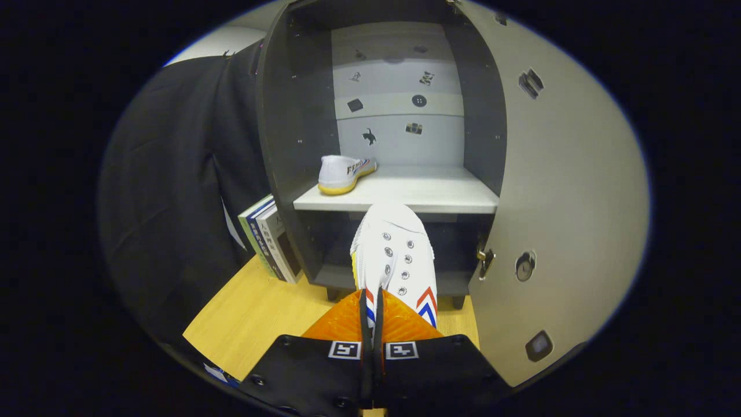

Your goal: Open the shoe cabinet door, grab the shoes and put them into the shoe cabinet, then close the shoe cabinet door.

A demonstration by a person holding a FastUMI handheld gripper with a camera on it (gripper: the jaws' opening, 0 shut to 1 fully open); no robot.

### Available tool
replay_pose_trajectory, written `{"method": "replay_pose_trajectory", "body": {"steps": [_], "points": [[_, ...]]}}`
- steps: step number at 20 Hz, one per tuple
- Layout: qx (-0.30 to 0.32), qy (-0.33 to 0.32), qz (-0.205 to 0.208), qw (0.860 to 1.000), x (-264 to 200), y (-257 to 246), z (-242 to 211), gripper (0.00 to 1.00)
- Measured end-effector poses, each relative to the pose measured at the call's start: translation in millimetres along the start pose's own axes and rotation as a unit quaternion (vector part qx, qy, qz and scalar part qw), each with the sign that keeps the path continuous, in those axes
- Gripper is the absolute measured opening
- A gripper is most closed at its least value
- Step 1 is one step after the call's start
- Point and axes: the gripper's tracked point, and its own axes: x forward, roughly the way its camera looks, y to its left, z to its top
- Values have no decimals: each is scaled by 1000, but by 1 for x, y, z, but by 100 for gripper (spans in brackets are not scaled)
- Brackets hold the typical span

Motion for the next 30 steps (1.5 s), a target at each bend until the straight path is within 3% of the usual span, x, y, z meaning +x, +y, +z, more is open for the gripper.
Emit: {"method": "replay_pose_trajectory", "body": {"steps": [6, 11, 18, 30], "points": [[4, -28, -13, 1000, 42, -2, 74, 1], [-6, -31, -23, 999, 72, -6, 105, 1], [25, -39, -30, 998, 117, -17, 155, 1], [38, 8, -50, 998, 201, -32, 154, 1]]}}
